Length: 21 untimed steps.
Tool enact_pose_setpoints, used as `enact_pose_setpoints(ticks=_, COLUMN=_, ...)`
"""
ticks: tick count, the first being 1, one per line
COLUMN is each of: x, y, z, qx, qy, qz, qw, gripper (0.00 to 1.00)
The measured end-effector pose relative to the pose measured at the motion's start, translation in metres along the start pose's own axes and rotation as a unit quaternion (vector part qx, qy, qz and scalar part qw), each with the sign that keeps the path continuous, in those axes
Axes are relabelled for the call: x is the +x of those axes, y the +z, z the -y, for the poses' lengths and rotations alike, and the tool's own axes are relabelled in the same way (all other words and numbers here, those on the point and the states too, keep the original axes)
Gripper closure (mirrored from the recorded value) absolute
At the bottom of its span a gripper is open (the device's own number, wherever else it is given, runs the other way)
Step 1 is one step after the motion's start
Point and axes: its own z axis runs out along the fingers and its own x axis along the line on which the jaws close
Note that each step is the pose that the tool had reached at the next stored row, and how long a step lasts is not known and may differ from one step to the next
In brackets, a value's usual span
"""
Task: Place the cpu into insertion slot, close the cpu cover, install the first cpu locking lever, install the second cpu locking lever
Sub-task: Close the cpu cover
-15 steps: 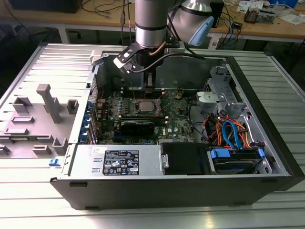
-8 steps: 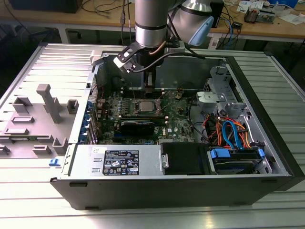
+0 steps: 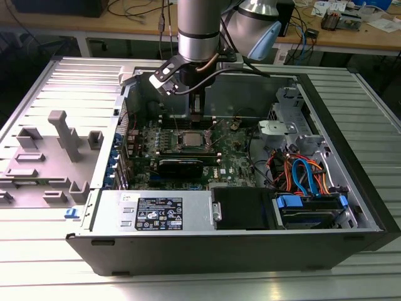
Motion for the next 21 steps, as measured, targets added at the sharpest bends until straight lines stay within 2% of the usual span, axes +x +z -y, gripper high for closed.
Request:
enact_pose_setpoints(ticks=9, x=0.0004, y=-0.0005, z=0.0008, qx=0.0, qy=0.0, qz=0.0, qw=1.0, gripper=0.89)
enact_pose_setpoints(ticks=21, x=0.0, y=-0.0064, z=0.0007, qx=0.0, qy=0.0, qz=0.0, qw=1.0, gripper=0.89)
